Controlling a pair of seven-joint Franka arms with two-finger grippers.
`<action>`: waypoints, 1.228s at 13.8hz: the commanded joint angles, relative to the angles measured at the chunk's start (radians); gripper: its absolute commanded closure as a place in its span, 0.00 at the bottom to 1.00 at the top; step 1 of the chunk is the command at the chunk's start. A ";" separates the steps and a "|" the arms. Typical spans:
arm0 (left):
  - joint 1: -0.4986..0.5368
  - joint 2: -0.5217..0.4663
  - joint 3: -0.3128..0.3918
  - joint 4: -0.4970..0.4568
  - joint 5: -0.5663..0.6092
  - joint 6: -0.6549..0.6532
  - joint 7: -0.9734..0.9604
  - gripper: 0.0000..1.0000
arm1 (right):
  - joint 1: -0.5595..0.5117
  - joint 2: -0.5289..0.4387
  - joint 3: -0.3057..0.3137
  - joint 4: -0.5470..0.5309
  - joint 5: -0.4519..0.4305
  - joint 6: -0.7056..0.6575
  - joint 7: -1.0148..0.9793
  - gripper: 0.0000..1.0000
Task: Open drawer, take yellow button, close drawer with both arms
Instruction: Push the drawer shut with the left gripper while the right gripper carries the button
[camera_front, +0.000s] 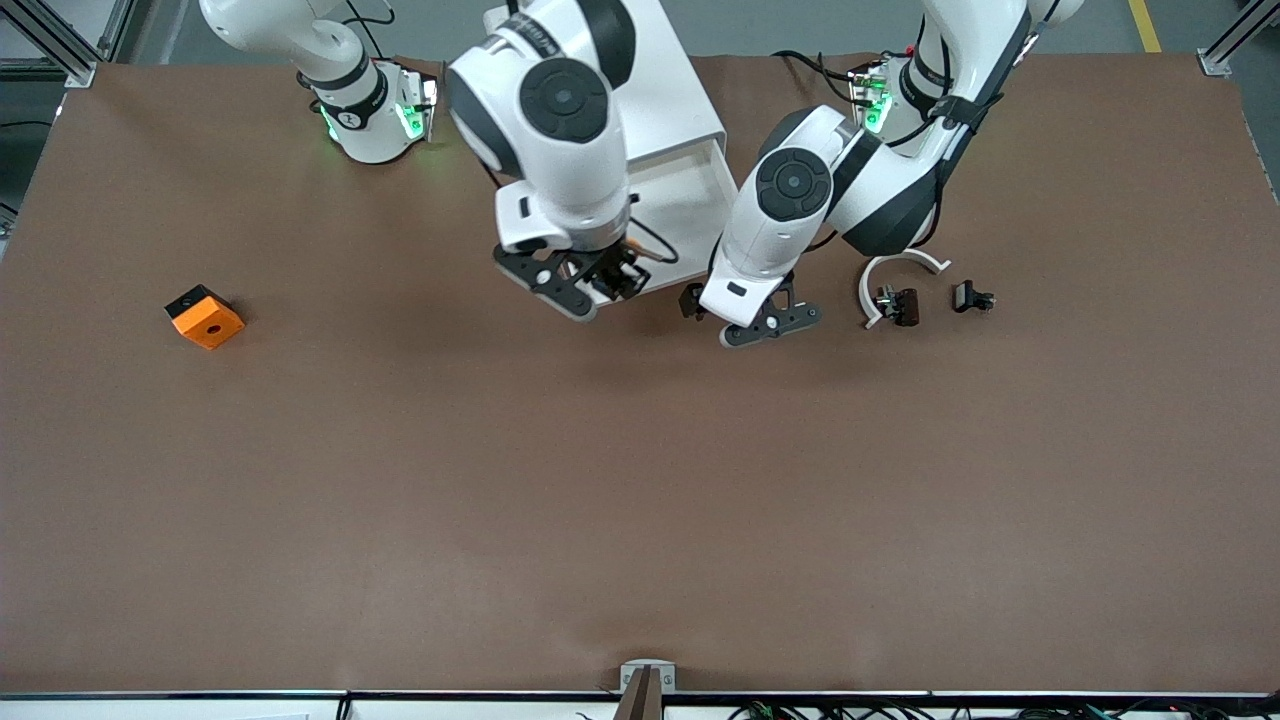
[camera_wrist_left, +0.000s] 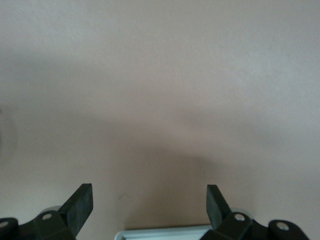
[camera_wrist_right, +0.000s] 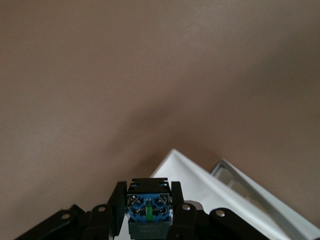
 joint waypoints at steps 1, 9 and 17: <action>0.002 -0.015 -0.024 -0.024 -0.069 0.036 -0.005 0.00 | -0.091 -0.048 0.013 -0.009 0.027 -0.031 -0.134 1.00; 0.000 0.015 -0.156 -0.027 -0.170 0.027 -0.032 0.00 | -0.335 -0.113 0.007 -0.101 0.021 -0.075 -0.525 1.00; 0.000 0.013 -0.210 -0.021 -0.394 -0.120 -0.089 0.00 | -0.626 -0.120 0.006 -0.209 0.000 0.022 -0.952 1.00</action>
